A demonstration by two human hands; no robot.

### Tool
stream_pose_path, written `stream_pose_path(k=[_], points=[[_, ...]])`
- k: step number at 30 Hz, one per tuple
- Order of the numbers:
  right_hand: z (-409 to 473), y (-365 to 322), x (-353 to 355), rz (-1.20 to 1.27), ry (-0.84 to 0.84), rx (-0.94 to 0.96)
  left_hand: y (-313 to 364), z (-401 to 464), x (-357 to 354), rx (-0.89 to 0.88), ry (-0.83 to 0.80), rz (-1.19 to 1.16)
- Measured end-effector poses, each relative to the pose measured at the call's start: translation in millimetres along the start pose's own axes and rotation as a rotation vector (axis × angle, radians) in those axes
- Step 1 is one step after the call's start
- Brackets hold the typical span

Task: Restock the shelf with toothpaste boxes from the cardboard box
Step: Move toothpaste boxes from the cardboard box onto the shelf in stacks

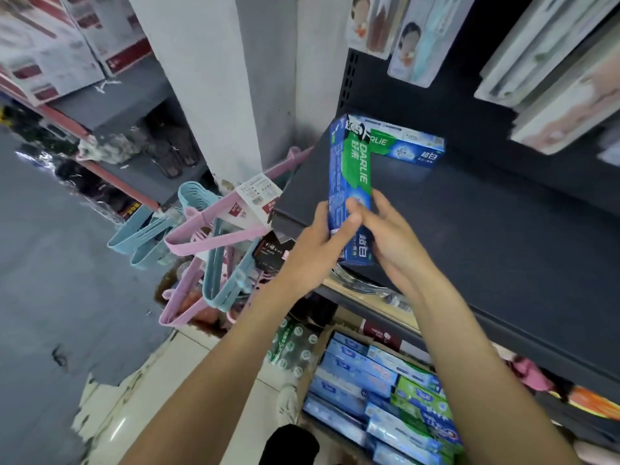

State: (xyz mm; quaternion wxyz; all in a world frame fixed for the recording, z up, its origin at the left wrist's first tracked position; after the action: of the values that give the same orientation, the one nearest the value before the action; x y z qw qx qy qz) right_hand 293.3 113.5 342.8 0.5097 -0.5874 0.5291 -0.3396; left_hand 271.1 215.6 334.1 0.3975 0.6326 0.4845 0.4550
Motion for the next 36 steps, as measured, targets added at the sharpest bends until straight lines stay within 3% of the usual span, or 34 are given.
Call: stream_pose_path(k=[2, 4, 7, 10, 16, 20, 24, 29, 31, 33, 36], points=[[2, -5, 18, -0.076, 0.020, 0.026, 7, 7, 0, -0.181, 0.118, 0.497], [9, -20, 37, -0.304, 0.021, 0.095, 8, 19, 12, -0.231, 0.235, 0.590], [40, -46, 62, -0.931, 0.091, 0.283, -6, 40, 27, -0.271, 0.351, 0.786], [79, -52, 69, -1.376, 0.091, 0.392, -28, 57, 31, -0.143, 0.235, 1.005], [146, -41, 80, -1.673, 0.210, 0.502, -30, 66, 26, -0.095, 0.152, 1.232], [155, -28, 95, -1.612, 0.436, 0.434, -29, 69, 25, -0.093, 0.144, 1.281], [98, -19, 81, -1.396, 0.448, 0.553, -36, 65, 27, -0.115, 0.178, 1.145], [-37, 0, 59, -1.157, 0.392, 0.621, -27, 22, 23, -0.509, 0.419, 0.720], [-85, 21, 61, -1.119, 0.285, 0.552, -31, -7, 4, -0.555, 0.280, 0.487], [-122, 61, 76, -1.074, 0.128, 0.361, -47, -38, -19, -0.505, 0.117, 0.293], [-170, 141, 114, -0.995, -0.015, 0.033, -102, -76, -57, -0.338, -0.070, 0.271]])
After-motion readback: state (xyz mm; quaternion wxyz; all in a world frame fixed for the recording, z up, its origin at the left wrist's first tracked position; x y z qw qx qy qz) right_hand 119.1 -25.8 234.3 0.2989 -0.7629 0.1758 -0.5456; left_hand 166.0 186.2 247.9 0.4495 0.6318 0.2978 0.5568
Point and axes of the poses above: each hand's wrist, its own z-axis towards the middle knuckle, its own x-axis out of the back of the hand, y = z × x, the point moved 6 cm from there along z, towards the middle knuckle, and after that the axes turned 5 degrees about x, right-handed, at the moved point
